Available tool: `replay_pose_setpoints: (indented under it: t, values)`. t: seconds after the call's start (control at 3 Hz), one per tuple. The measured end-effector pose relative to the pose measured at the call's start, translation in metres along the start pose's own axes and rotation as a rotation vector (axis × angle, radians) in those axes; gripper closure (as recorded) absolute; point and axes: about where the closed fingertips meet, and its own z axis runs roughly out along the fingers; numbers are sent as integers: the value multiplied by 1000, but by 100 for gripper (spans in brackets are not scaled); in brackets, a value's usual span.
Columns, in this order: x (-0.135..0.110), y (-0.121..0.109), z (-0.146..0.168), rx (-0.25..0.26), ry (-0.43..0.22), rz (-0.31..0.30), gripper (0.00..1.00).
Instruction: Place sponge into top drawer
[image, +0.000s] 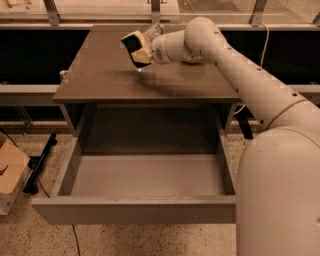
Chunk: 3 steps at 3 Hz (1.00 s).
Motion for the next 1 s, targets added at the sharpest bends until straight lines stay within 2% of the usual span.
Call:
replay_pose_setpoints:
  t: [0.33, 0.67, 1.0]
  values:
    - [0, 43, -63, -89, 15, -71, 100]
    - [27, 82, -121, -138, 96, -105, 100]
    - [62, 117, -176, -160, 196, -93, 100]
